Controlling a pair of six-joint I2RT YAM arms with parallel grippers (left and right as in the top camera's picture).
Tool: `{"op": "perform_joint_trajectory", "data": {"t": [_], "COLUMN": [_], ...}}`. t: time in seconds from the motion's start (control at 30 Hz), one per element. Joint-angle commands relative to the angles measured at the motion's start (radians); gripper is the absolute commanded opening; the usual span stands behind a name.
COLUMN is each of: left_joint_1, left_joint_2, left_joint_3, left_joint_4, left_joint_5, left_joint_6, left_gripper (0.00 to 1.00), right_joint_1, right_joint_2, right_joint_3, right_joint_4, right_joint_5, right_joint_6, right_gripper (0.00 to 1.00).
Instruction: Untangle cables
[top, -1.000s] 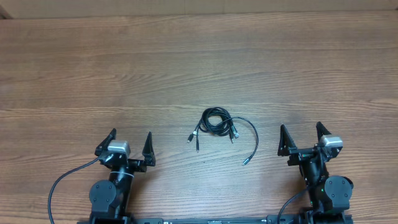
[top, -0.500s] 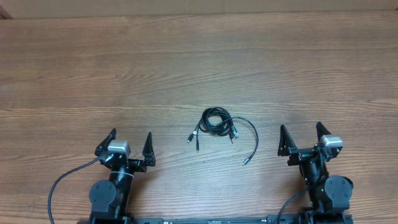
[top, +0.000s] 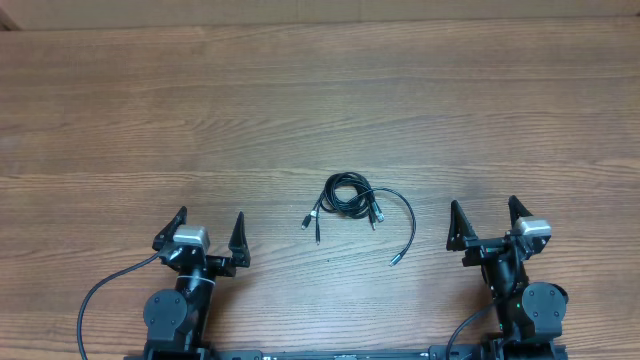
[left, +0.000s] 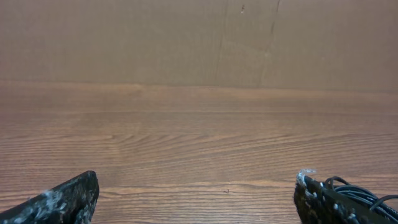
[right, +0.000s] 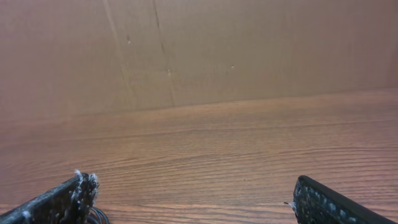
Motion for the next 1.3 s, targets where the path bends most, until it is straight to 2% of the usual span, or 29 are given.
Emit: {"op": "perform_joint_trajectory", "data": {"t": [0.0,0.87,1.0,1.27], "left_joint_1": [0.006,0.006,0.005,0.005], "left_joint_2": [-0.009,-0.009,-0.009,-0.003], "left_joint_3": [-0.004,-0.004,-0.002,0.142], "left_joint_4": [-0.001,0.000,-0.002,-0.166], "left_joint_5": [0.015,0.018,0.019,0.010], "left_joint_6": [0.008,0.007,-0.043,0.005], "left_gripper": [1.00,0.99,1.00,0.99], "right_joint_1": [-0.001,-0.001,-0.001,-0.001], "right_joint_2": [-0.009,-0.009,-0.009,-0.009], "right_joint_3": [-0.011,-0.011,-0.011,-0.011], "right_joint_4": [0.003,0.003,0.003,0.003], "right_joint_5": [0.009,0.008,0.009,0.009], "right_joint_6": [-0.007,-0.007,-0.007,-0.007], "right_gripper": [1.00,1.00,1.00,1.00]}}
